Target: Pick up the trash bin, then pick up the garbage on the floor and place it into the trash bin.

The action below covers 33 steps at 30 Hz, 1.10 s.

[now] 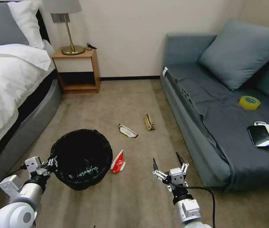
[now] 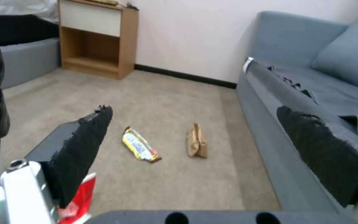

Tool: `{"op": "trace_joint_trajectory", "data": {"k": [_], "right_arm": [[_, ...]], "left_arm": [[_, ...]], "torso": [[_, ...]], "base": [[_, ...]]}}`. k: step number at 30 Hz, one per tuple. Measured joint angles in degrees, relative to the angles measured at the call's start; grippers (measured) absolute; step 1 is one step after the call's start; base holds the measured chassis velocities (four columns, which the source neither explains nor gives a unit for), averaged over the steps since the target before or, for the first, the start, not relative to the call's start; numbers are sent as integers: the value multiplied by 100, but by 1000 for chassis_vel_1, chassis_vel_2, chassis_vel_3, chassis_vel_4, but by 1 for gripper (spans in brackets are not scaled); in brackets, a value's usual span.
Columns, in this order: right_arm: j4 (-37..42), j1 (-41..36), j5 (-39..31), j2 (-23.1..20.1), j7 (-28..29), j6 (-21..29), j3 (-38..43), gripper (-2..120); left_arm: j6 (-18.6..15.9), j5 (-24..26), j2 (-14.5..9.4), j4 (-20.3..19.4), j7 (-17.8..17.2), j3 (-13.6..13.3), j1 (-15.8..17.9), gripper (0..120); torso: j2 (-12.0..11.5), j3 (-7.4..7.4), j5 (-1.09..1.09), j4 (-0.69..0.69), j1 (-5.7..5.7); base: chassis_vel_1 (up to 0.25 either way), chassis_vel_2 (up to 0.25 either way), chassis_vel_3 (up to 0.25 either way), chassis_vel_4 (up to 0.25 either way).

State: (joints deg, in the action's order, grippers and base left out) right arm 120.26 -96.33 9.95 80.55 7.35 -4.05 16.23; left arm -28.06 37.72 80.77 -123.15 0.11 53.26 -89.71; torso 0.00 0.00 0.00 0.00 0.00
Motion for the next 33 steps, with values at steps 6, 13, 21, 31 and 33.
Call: {"op": "trace_joint_trajectory", "data": {"k": [6, 13, 21, 31, 33], "right_arm": [[-27, 22, 0, 6, 1, -8, -9, 100], [-62, 50, -8, 3, 5, -46, -17, 100], [-131, 101, -20, -3, 12, -151, -30, 100], [-320, 283, -244, -142, 4, -262, -181, 100], [-337, 312, -288, -168, -2, -246, -210, 100]], "left_arm": [[3, 3, -1, 10, 1, 7, 0, 5], [8, 1, 4, 22, 2, -4, 1, 5], [9, -2, 4, 32, 4, -10, 6, 5], [8, -7, 9, 16, 0, 13, -10, 5], [4, -10, 9, 15, -2, 16, -13, 5]], "torso": [[0, 0, -1, -1, 1], [-1, 0, 0, 0, 1], [-1, 0, 0, 0, 1], [-1, 1, 0, -1, 1], [-1, 0, 0, 0, 1]], "base": [[-211, 210, 224, -223], [-207, 205, 212, -199], [-195, 187, 187, -197], [-145, 119, 122, -134], [0, 0, 0, 0]]}}
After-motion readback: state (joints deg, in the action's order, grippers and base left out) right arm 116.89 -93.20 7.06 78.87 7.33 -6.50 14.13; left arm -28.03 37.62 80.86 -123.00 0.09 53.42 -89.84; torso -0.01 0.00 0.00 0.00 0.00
